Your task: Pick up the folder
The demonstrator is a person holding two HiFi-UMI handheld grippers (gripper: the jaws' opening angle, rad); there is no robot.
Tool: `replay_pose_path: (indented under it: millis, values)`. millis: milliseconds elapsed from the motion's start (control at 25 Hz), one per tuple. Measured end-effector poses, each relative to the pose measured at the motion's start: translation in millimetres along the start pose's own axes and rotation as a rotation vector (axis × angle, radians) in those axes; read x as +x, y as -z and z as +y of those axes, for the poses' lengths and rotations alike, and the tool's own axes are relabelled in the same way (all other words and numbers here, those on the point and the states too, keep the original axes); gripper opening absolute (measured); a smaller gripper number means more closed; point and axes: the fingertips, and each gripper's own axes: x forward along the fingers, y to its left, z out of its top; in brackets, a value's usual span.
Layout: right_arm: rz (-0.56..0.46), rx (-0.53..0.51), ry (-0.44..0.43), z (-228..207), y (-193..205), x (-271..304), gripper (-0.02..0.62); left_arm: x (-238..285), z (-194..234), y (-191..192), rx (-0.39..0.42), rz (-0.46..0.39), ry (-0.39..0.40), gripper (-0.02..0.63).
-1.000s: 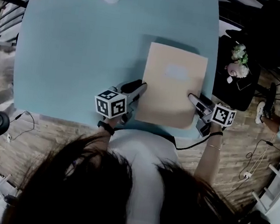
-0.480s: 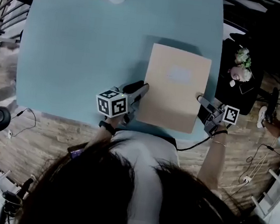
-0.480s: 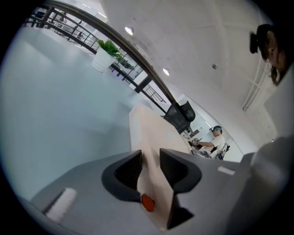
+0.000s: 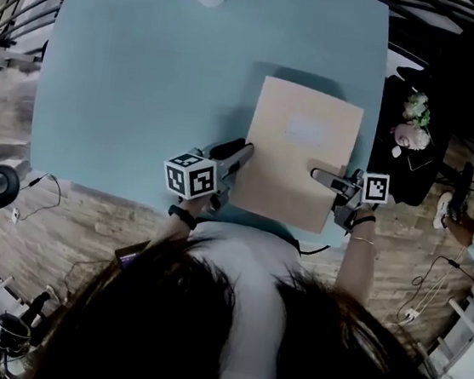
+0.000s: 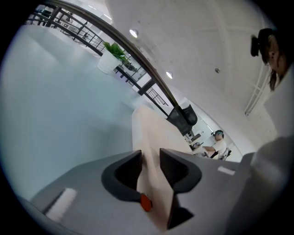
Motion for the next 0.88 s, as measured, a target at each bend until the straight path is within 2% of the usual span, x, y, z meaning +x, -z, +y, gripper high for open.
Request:
replay_pose_path:
  millis: [440, 600, 880]
  values:
    - [0.005, -0.033, 0.043, 1.5, -2.8, 0.0, 0.297, -3.4, -0.2, -5.1, -0.046, -0.060, 0.012, 0.179]
    - [-0.003, -0.062, 0.045, 9.9, -10.3, 3.4, 0.295, -4.9, -1.9, -16.3, -0.010, -0.079, 0.002, 0.176]
    - [-0.050, -0.194, 0.034, 42.1, -30.5, 8.9, 0.291, -14.7, -17.8, -53.6, 0.077, -0.145, 0.012, 0.176]
